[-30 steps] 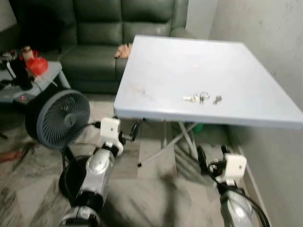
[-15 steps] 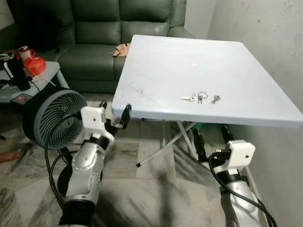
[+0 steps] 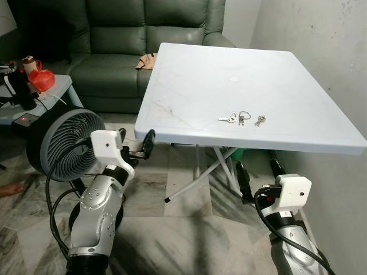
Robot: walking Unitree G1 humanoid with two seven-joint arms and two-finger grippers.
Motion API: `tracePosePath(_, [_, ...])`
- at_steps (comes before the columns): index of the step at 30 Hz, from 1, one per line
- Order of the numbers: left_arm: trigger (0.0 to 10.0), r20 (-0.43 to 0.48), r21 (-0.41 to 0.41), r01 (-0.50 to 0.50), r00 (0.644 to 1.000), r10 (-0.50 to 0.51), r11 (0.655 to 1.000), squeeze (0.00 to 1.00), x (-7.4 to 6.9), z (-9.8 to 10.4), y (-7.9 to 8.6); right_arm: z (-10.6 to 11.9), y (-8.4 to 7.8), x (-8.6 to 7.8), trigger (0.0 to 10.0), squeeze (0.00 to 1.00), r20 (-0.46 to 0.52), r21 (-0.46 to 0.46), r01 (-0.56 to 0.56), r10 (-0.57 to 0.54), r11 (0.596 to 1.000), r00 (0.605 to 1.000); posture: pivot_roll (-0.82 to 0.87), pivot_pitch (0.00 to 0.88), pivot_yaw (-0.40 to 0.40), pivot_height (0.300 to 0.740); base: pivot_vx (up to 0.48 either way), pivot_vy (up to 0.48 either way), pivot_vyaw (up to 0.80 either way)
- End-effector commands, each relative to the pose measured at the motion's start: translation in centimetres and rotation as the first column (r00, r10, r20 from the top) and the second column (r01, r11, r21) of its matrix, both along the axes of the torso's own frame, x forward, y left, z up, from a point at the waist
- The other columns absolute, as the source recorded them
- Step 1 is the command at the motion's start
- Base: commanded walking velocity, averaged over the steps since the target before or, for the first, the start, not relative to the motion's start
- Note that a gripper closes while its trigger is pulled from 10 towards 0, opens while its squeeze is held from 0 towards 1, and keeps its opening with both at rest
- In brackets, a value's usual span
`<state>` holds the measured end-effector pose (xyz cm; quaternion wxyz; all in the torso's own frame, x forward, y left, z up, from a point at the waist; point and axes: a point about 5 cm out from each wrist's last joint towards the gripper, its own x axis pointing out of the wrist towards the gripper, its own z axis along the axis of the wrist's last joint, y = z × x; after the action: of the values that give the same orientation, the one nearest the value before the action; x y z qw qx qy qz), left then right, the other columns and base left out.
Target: Hang keys on a hook
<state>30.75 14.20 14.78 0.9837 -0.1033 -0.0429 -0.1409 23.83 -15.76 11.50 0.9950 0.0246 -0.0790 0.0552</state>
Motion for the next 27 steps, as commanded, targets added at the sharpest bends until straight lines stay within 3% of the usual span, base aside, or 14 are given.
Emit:
tracePosePath(1, [10.0, 0.009, 0.027, 0.014, 1.000, -0.015, 1.000, 0.00, 0.4, 0.8, -0.2, 0.8, -0.4, 0.4, 10.0, 0.00, 0.023, -0.008, 0.019, -0.019, 1.000, 1.000, -0.12, 0.017, -0.027, 0.740, 0.000, 0.000, 0.00])
tracePosePath(11, [10.0, 0.013, 0.061, 0.030, 0.999, -0.030, 0.998, 0.00, 0.7, 1.0, -0.8, 1.7, -0.5, 1.2, 10.0, 0.00, 0.046, -0.020, 0.021, -0.020, 1.000, 0.999, -0.12, 0.026, -0.025, 0.740, 0.025, 0.000, 0.00])
tracePosePath(27, [10.0, 0.013, 0.069, 0.036, 0.999, -0.037, 0.997, 0.00, 0.7, 0.9, -1.0, 1.9, 0.0, 1.6, 10.0, 0.00, 0.051, -0.023, -0.002, 0.003, 1.000, 0.999, -0.11, 0.032, -0.036, 0.740, 0.401, 0.000, 0.00])
